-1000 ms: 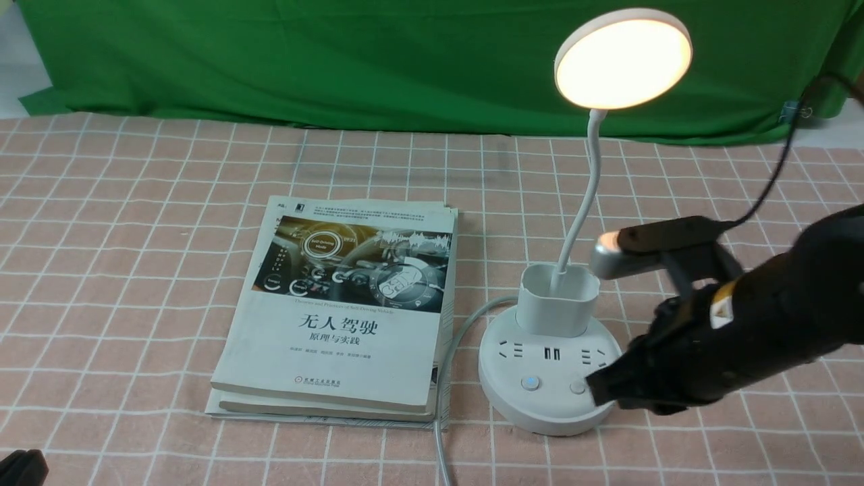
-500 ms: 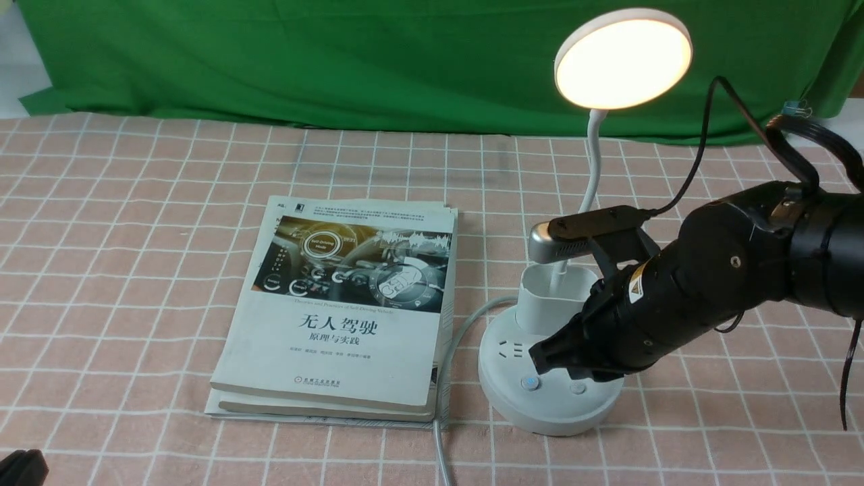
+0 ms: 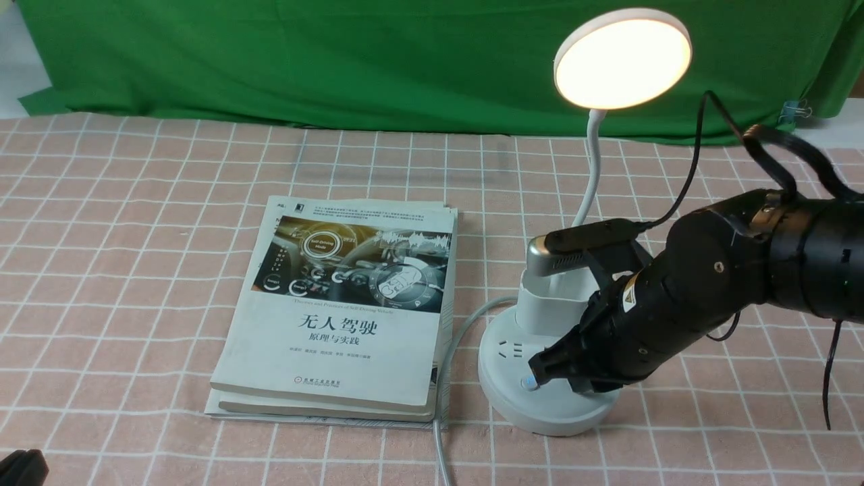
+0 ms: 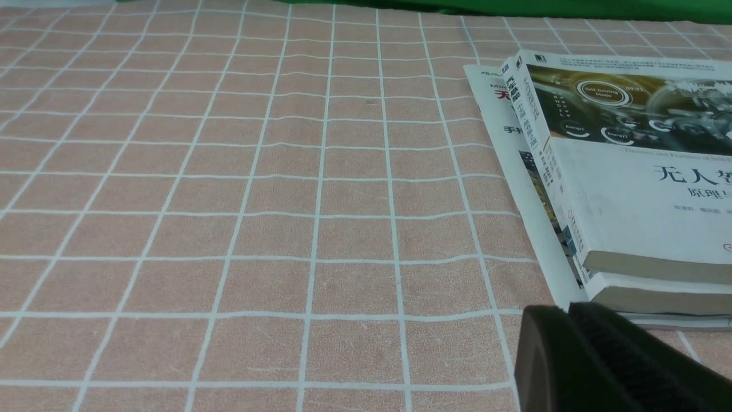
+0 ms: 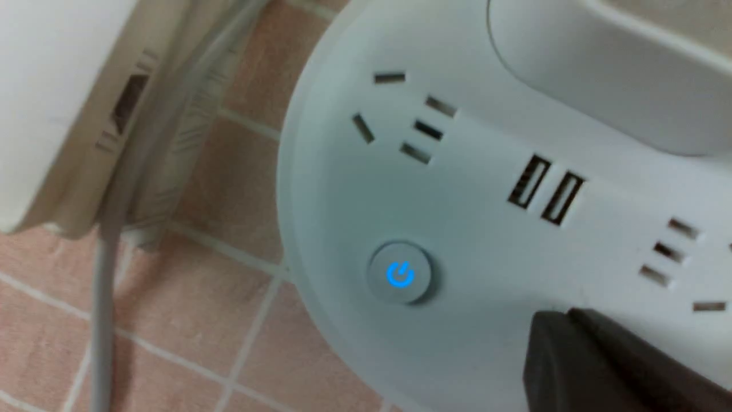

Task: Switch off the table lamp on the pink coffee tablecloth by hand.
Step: 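Press the power button on the lamp base to turn the lamp off with the right gripper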

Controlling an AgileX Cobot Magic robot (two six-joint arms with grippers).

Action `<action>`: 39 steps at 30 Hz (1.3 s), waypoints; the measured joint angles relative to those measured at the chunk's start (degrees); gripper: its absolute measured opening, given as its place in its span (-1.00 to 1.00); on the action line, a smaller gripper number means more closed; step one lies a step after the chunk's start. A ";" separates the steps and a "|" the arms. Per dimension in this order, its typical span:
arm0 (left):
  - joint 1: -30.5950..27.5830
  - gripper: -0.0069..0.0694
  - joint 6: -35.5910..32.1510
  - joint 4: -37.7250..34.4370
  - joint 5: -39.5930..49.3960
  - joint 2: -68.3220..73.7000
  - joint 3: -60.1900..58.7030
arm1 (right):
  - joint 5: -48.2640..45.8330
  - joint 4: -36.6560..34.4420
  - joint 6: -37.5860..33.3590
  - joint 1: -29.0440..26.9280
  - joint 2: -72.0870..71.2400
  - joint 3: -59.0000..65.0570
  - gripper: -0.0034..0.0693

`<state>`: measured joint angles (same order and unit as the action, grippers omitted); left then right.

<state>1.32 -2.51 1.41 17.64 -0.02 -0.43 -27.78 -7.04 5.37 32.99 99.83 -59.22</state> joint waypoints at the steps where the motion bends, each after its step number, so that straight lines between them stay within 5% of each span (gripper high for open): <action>1: 0.00 -0.80 0.00 0.00 0.00 0.00 0.00 | -0.01 0.00 0.00 0.00 0.53 -0.51 -0.79; 39: 0.00 -0.80 0.00 0.00 0.00 0.00 0.00 | 0.05 -0.13 -0.38 -0.59 -3.00 -0.41 -0.79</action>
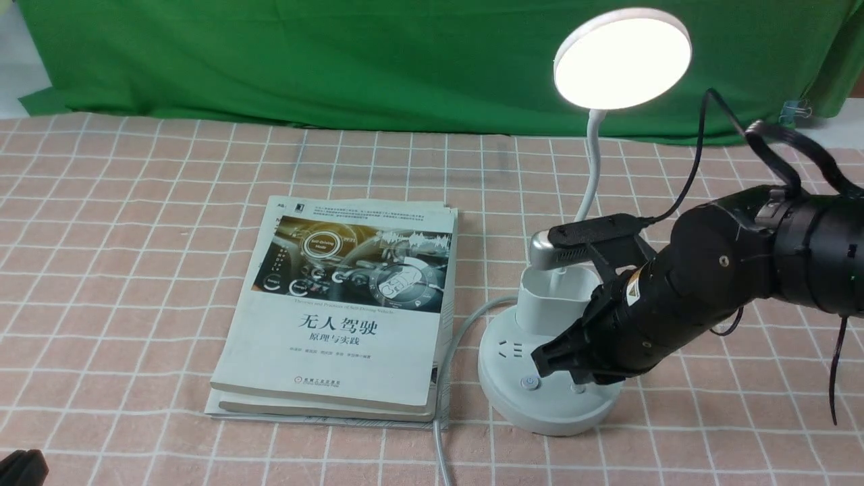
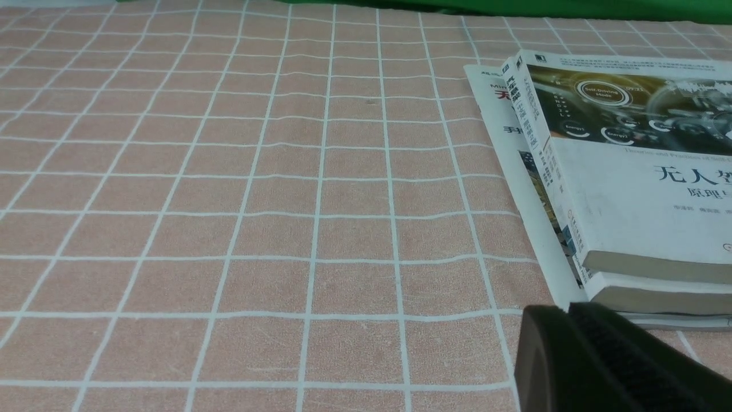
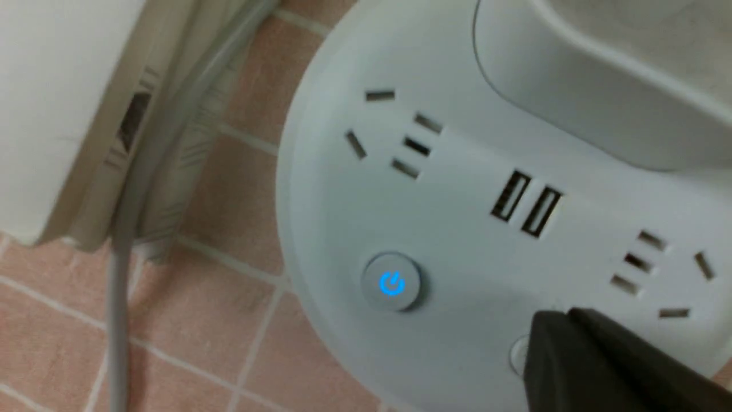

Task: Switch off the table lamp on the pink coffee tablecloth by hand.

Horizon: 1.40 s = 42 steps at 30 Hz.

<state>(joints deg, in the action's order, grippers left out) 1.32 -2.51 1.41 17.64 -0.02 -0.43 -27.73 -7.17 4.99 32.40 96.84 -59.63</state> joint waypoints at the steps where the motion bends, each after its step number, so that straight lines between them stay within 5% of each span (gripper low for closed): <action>1: 0.00 -0.80 0.00 0.00 0.00 0.00 0.00 | 0.05 0.00 0.00 0.00 -0.65 0.00 -0.79; 23: 0.00 -0.80 0.00 0.00 0.00 0.00 0.00 | -0.08 -0.37 -0.13 0.00 2.50 -0.07 -0.79; 42: 0.00 -0.80 0.00 0.00 0.00 0.00 0.00 | -11.74 -0.32 -1.74 0.73 -31.39 12.80 -0.78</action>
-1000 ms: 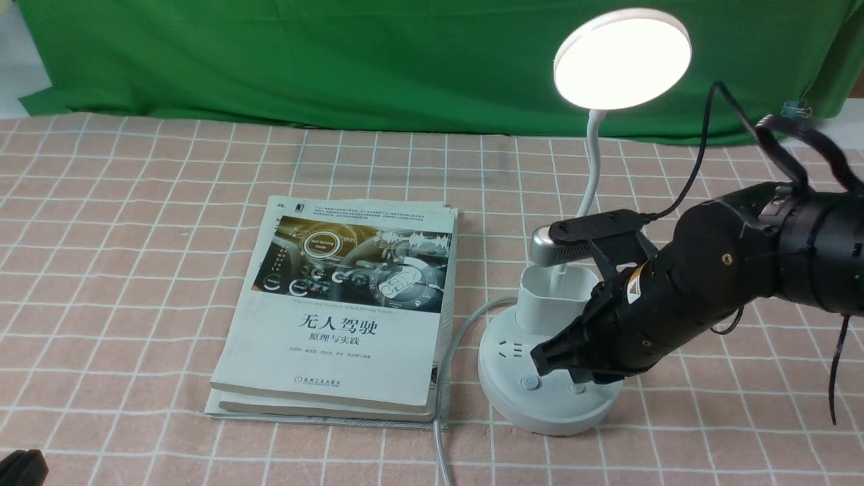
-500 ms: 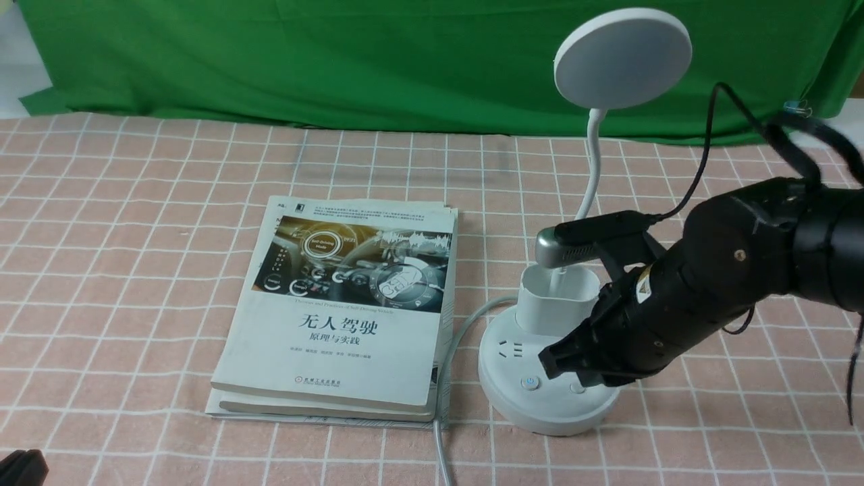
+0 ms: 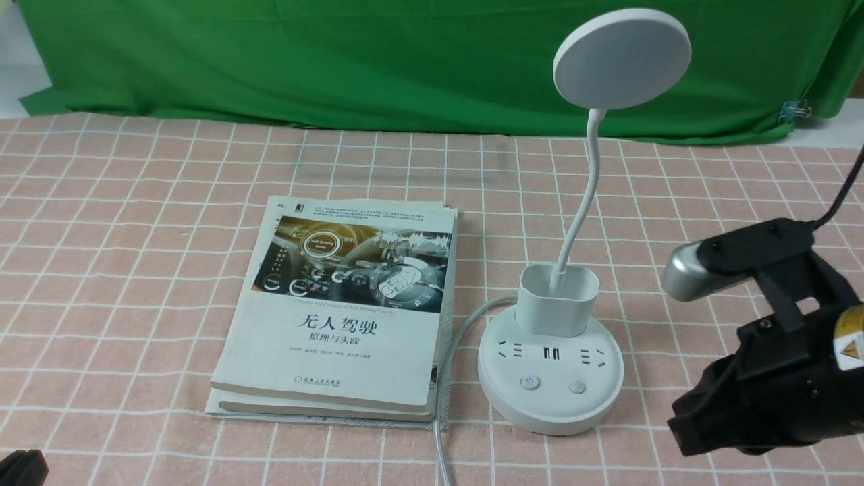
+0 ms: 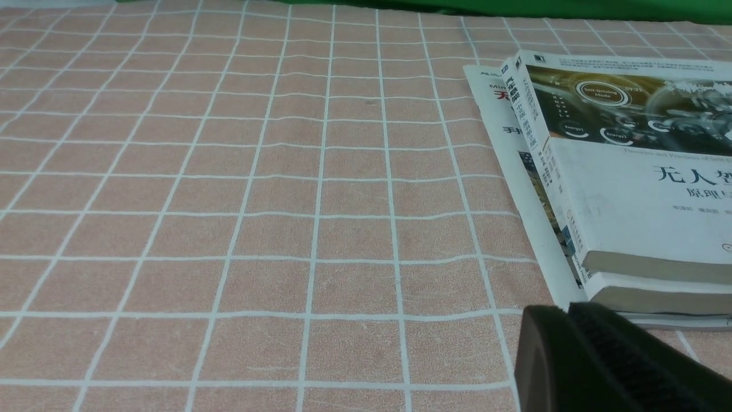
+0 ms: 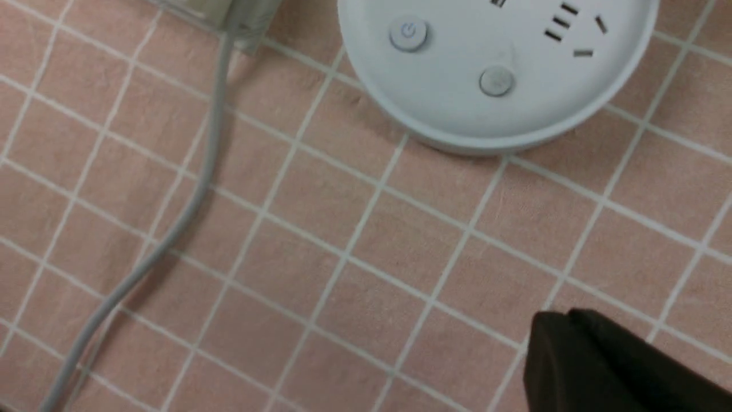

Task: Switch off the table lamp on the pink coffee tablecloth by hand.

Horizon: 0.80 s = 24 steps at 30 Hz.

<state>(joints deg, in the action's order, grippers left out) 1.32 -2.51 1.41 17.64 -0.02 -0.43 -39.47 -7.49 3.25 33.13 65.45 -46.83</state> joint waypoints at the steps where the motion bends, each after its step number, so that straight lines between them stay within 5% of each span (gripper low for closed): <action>1: 0.00 -0.80 0.00 0.00 0.00 0.00 0.00 | -0.05 0.00 0.00 0.00 -1.37 0.04 -0.77; 17: 0.00 -0.80 0.00 0.00 0.00 0.00 0.00 | 7.17 2.01 -2.73 -1.43 -12.05 4.70 -0.81; 24: 0.00 -0.80 0.00 0.00 0.00 0.00 0.00 | 23.77 2.91 -3.25 -15.47 -33.26 27.55 -0.81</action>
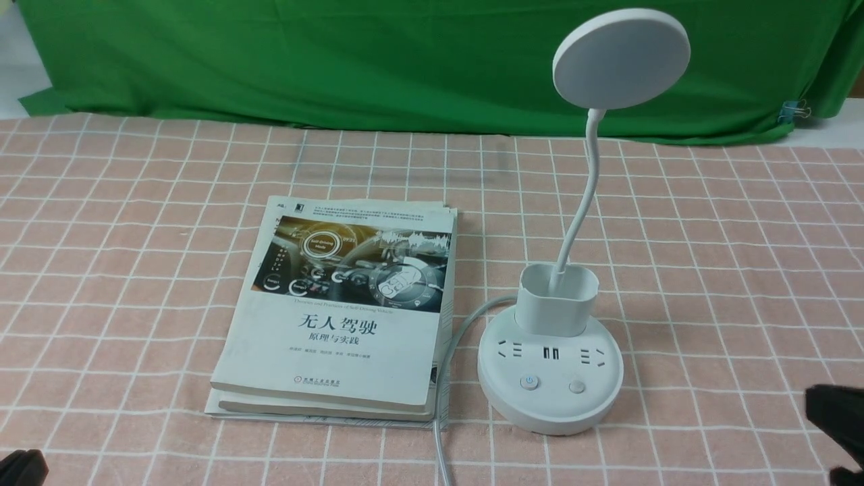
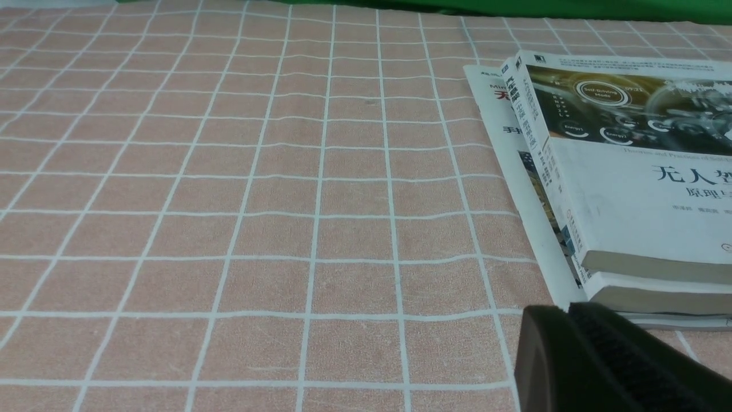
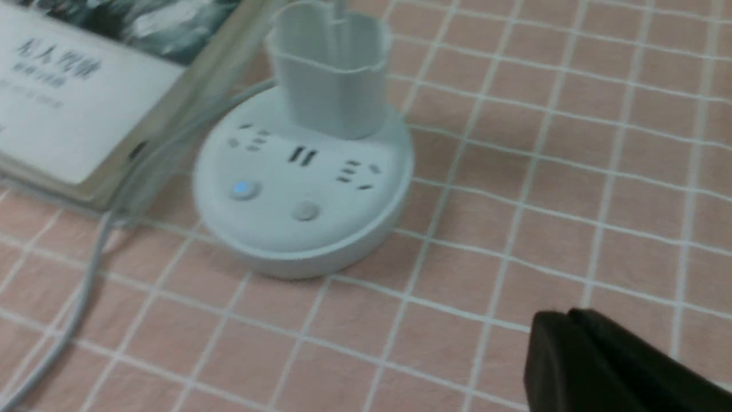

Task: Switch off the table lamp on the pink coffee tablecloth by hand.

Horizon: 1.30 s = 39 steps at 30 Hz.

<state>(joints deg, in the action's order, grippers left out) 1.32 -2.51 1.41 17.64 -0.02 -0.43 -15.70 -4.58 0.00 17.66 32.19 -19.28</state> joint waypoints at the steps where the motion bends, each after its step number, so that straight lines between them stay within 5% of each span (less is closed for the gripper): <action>1: 0.00 -0.80 0.00 0.00 0.00 0.00 0.00 | 2.43 0.00 0.00 -2.57 -4.38 4.77 -0.81; 9: 0.00 -0.80 0.00 0.00 0.00 0.00 0.00 | 5.20 0.00 -0.43 -11.82 -25.37 19.01 -0.81; 39: 0.00 -0.80 0.00 0.00 0.00 0.00 0.00 | 2.59 0.00 -5.57 -12.10 -32.19 19.63 -0.78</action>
<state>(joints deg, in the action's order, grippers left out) 1.32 -2.51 1.41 17.65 -0.02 -0.43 -13.11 -4.58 -5.57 5.55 0.00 0.34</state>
